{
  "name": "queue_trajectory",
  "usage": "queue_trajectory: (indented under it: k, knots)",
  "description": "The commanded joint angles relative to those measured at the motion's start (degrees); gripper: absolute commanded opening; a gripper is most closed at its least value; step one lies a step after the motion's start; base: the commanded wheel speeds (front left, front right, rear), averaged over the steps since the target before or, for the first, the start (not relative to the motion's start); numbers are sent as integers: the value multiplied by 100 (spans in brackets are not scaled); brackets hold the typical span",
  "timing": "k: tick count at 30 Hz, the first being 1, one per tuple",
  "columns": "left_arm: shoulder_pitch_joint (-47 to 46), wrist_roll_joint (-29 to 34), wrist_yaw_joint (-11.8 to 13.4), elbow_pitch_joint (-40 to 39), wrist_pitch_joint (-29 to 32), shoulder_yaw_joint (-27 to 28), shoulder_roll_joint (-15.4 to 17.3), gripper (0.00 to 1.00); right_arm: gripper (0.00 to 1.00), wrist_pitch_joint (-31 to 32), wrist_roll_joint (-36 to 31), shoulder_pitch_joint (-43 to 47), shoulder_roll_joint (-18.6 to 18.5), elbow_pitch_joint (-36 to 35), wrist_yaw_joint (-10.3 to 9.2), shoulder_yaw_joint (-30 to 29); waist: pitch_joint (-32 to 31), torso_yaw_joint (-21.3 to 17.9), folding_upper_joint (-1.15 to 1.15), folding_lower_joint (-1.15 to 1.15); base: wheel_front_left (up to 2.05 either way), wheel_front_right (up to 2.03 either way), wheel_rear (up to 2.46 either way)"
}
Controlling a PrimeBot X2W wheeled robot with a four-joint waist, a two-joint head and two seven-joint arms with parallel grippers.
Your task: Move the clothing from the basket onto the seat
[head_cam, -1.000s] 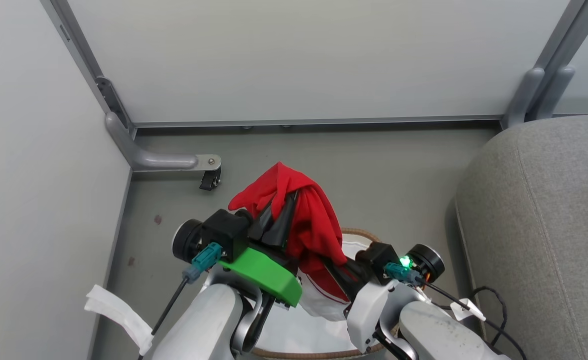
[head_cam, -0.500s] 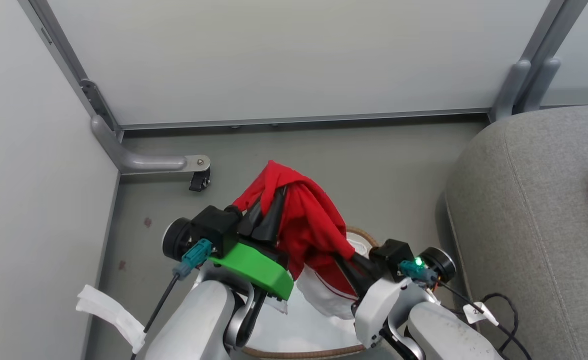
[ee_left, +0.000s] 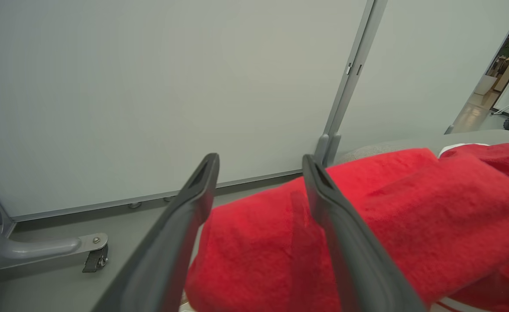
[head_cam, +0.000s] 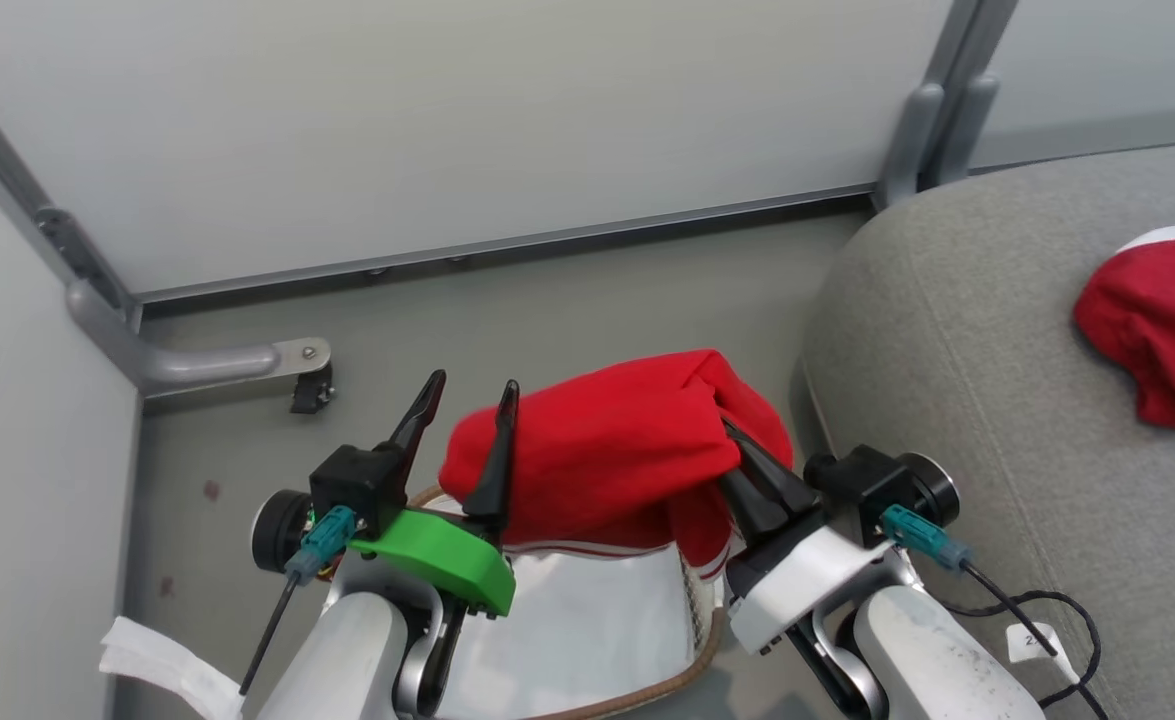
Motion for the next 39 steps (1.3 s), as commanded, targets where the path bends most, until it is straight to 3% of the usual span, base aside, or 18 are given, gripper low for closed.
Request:
queue_trajectory:
  k: [1, 10, 21, 33, 39]
  knots:
    - [121, 93, -37, 1, 0, 89, 47, 100, 0, -11, -58, 106, -25, -137, -7, -99, 41, -548, 0, 0, 0, 0, 0]
    - [336, 422, -152, -41, 0, 515, 16, 100, 0, -11, -76, 341, -19, -659, -6, -471, 136, -1589, 0, 0, 0, 0, 0]
    - [503, 683, -253, -109, 0, 756, -12, 100, 0, -11, -233, 550, -18, -1196, -6, -1322, 250, -2769, 0, 0, 0, 0, 0]
    - [171, 736, -301, -15, 1, 354, -17, 100, 0, -10, -762, 423, -29, -1926, -6, -3120, 628, -2927, 0, 0, 0, 0, 0]
    - [92, 677, -303, -133, 1, 299, 101, 100, 0, -11, -1029, -93, -444, -1983, -6, -3813, 956, -2939, 0, 0, 0, 0, 0]
